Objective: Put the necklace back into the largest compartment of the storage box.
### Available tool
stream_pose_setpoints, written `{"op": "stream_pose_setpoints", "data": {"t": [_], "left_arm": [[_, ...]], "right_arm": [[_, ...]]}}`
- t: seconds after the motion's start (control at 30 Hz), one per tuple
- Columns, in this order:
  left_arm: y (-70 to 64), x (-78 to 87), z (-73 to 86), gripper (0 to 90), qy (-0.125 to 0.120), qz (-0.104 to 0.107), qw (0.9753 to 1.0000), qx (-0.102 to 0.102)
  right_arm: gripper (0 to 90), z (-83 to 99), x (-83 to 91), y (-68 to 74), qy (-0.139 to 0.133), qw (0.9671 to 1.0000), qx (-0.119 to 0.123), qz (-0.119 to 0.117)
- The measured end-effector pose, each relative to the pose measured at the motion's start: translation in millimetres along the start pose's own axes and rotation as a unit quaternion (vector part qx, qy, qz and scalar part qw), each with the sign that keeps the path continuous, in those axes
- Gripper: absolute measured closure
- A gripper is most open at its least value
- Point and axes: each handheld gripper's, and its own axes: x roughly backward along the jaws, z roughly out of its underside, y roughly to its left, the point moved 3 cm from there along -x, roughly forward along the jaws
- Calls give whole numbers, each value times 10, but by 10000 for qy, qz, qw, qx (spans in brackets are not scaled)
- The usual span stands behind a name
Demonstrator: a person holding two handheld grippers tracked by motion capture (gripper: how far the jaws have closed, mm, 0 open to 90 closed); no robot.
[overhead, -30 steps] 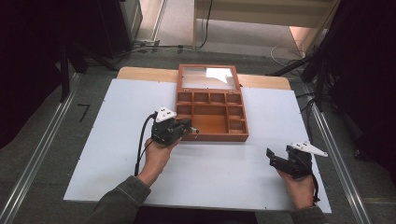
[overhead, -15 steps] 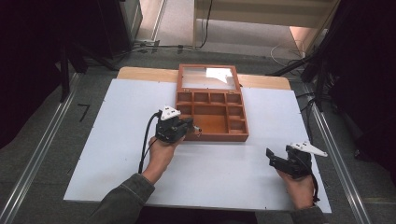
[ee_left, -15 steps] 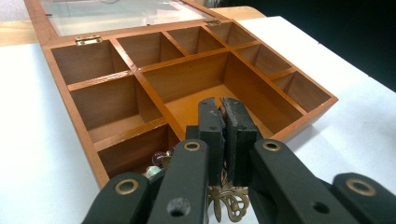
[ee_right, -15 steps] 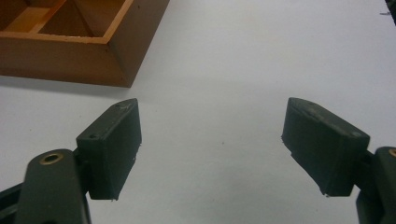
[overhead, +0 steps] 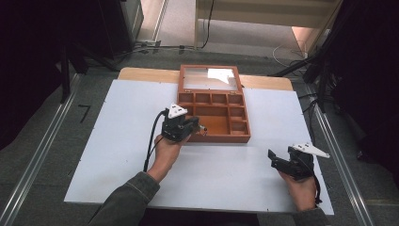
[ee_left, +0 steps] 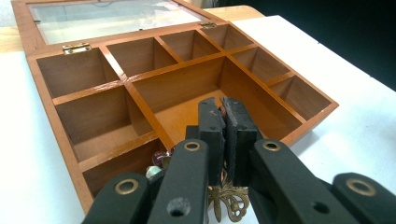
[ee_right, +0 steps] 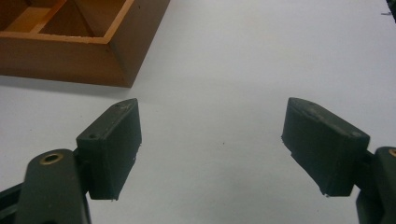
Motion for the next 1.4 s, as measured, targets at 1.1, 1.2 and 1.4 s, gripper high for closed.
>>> {"op": "stream_pose_setpoints", "data": {"t": [1.1, 1.2, 1.4], "left_arm": [[-79, -339, -129, 871, 167, -19, 9998, -44], [-83, -375, -129, 871, 183, -22, 9998, -50], [-68, -446, -123, 870, 230, -70, 9997, -63]], "right_arm": [[179, 3, -7, -3, 14, 10000, 3, -16], [179, 5, -9, -2, 22, 10000, 14, -10], [179, 6, -9, -1, 16, 10000, 27, -7]]}}
